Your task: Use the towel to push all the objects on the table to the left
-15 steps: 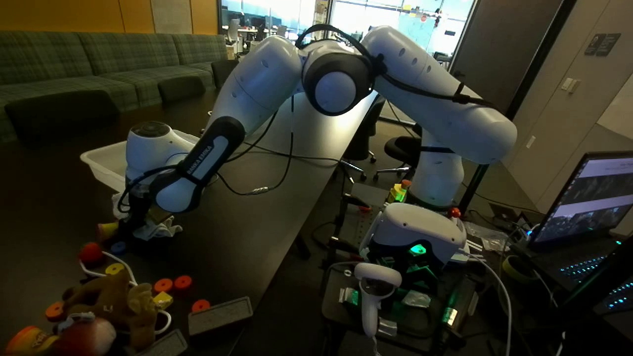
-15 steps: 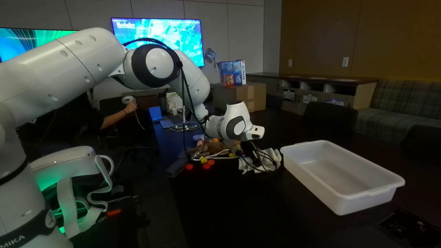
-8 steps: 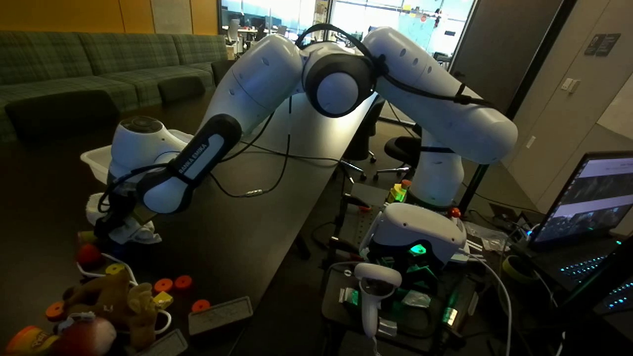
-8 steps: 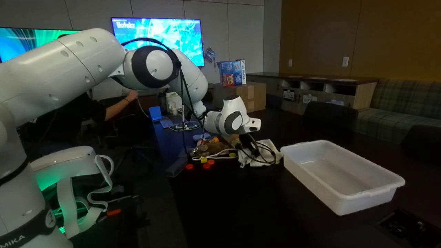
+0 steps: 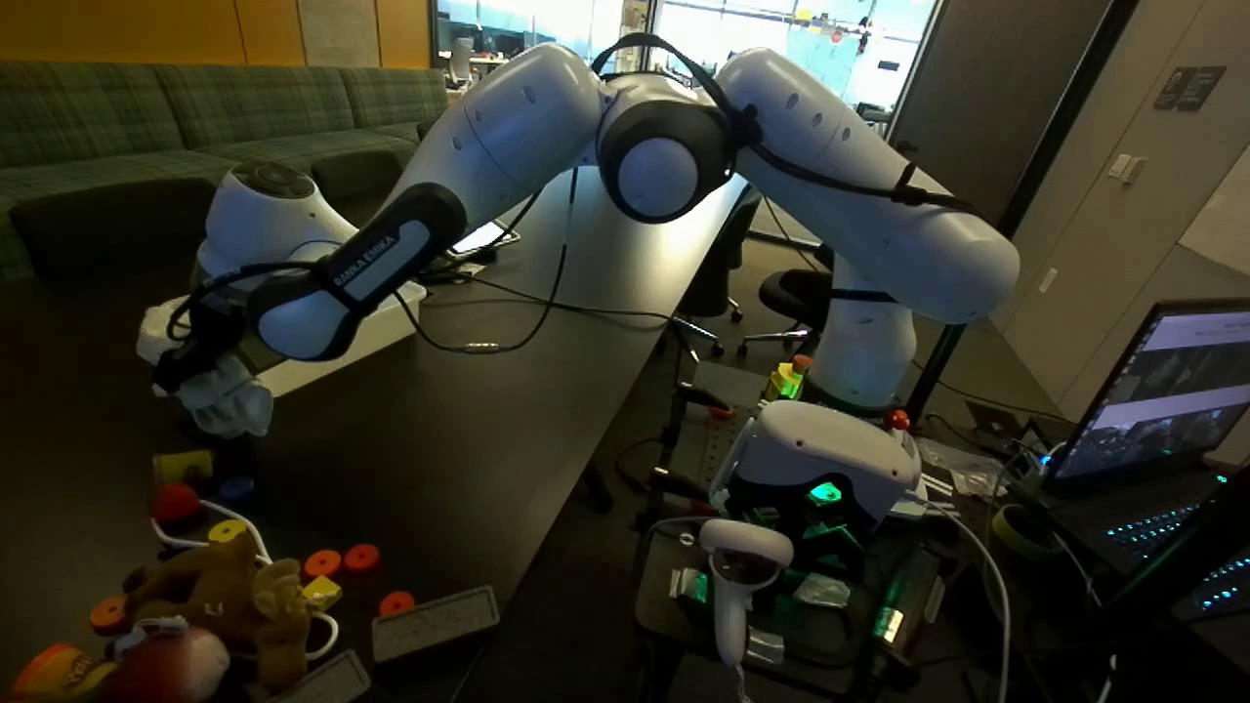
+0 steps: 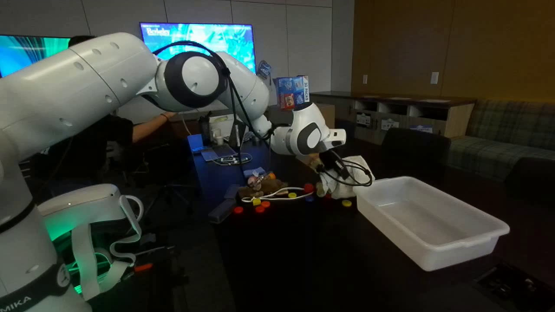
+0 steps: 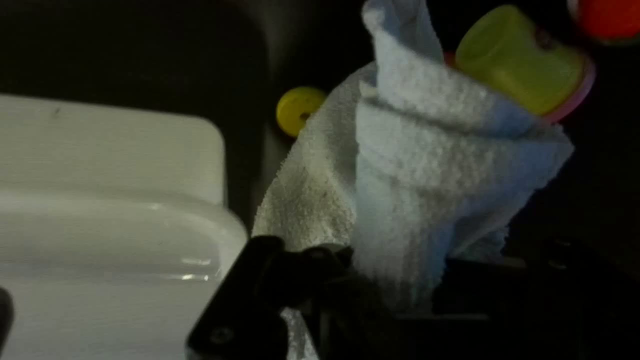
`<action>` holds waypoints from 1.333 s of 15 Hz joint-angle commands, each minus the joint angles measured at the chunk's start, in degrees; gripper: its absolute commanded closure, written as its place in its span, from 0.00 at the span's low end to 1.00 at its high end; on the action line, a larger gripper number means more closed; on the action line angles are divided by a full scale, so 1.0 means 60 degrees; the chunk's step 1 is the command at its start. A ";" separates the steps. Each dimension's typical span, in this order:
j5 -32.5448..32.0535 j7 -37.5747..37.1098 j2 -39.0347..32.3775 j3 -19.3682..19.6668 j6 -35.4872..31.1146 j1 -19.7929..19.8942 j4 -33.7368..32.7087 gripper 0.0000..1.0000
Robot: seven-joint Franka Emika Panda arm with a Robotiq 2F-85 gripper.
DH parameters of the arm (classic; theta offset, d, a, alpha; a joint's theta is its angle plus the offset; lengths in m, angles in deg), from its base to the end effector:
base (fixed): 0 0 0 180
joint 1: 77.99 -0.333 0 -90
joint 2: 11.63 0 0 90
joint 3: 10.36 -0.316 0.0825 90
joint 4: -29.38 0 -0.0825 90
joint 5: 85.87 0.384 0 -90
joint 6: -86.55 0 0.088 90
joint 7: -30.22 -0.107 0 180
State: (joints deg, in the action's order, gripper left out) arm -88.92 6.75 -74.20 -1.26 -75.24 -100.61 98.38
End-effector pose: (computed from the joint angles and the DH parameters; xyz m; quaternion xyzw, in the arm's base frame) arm 0.7572 0.2303 0.1694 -0.9618 0.0019 -0.2731 0.0162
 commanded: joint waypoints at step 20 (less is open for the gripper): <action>-0.0209 -0.1383 -0.1611 0.0704 0.5507 0.2863 -0.6174 0.33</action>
State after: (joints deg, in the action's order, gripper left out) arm -89.62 -1.86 -82.88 4.50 -46.82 -84.69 66.45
